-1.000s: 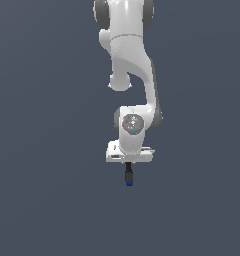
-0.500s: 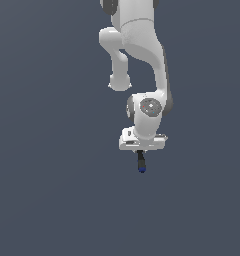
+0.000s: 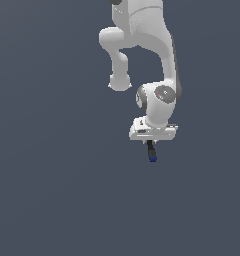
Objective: Pick up the object and move it to a goal position.
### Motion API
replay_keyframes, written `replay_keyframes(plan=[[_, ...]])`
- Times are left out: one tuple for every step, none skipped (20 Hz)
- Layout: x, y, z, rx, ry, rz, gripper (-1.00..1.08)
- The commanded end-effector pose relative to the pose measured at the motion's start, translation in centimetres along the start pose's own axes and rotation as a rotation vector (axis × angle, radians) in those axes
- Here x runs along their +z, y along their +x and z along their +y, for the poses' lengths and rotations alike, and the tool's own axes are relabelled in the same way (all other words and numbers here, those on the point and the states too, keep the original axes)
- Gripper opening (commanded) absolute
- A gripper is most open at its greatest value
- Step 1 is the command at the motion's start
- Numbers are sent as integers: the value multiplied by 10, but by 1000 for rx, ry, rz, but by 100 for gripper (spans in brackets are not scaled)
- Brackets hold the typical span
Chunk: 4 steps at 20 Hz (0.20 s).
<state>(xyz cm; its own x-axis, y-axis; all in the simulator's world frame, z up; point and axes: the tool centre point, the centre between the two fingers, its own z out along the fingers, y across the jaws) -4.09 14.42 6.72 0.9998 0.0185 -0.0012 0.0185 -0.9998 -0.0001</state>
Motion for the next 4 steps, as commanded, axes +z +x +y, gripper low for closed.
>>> replay_keyframes(plan=[[-3,-4,-6,1,0,1,-100],[-4,-5,-8,1,0,1,-100],[-4,-6,-9,1,0,1,-100],[-4,-6,-9,1,0,1,-100]])
